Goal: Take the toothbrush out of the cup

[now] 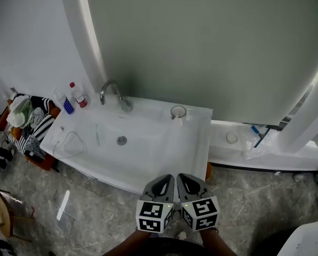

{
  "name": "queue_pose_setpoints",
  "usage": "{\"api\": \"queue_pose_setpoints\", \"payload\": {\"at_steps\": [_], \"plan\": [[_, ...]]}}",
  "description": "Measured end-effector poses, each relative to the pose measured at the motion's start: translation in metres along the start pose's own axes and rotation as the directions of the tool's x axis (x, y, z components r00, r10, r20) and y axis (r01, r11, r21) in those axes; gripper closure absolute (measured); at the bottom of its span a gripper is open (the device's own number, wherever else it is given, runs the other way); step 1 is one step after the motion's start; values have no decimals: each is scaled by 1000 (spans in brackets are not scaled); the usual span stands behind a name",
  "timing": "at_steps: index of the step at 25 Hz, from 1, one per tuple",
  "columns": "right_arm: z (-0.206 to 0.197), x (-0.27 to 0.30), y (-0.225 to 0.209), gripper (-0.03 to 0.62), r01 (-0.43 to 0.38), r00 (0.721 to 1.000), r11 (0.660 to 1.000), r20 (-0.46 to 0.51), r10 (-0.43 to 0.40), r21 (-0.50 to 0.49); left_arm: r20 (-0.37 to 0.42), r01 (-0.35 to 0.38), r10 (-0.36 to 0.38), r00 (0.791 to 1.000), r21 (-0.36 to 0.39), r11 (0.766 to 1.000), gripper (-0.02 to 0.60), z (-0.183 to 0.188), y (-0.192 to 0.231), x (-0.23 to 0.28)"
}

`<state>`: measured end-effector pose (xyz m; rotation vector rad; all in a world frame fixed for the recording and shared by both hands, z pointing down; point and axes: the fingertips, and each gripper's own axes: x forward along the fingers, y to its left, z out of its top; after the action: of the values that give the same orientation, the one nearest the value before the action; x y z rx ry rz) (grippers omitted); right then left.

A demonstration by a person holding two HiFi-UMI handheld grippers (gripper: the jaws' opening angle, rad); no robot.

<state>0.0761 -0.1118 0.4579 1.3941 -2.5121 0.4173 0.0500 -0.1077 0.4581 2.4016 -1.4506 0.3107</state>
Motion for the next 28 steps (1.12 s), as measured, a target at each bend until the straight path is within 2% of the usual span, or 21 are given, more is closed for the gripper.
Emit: {"api": "queue_pose_setpoints", "payload": {"at_steps": [11, 19, 28], "plan": [[27, 59, 4, 583, 118, 993, 993, -4, -118, 12, -6, 109, -109, 994, 11, 994, 571, 25, 58, 22], [50, 91, 10, 583, 230, 973, 973, 26, -231, 13, -12, 187, -186, 982, 28, 982, 572, 33, 102, 20], [67, 102, 3, 583, 332, 942, 943, 42, -332, -4, -19, 274, -273, 962, 44, 961, 571, 40, 110, 21]]}}
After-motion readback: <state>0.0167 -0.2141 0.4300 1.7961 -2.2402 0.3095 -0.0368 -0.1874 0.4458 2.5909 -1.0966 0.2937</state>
